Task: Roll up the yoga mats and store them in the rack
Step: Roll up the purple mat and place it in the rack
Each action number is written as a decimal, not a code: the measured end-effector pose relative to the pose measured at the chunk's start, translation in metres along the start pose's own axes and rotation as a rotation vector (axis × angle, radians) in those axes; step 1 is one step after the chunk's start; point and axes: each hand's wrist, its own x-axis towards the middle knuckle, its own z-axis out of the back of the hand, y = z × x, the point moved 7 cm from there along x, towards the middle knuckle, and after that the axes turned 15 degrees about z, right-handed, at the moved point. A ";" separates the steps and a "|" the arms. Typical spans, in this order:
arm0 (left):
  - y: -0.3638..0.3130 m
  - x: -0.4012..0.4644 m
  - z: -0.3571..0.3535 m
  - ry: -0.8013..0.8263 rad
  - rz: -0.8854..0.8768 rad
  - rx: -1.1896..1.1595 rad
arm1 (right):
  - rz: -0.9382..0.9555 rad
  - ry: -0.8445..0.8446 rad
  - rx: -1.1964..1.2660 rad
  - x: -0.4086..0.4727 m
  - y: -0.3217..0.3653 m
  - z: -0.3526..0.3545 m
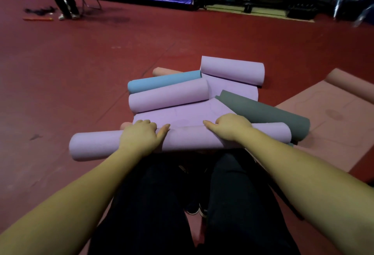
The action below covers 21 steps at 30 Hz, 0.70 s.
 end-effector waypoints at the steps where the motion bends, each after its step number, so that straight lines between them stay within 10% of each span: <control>1: 0.000 0.000 0.002 0.004 0.000 0.009 | 0.007 0.040 0.019 -0.001 0.000 0.001; 13: 0.012 -0.003 -0.017 0.341 0.101 -0.035 | -0.006 0.332 0.265 0.000 0.004 -0.015; 21: 0.007 0.017 -0.017 0.409 0.078 -0.074 | 0.124 -0.120 0.033 0.012 0.006 -0.001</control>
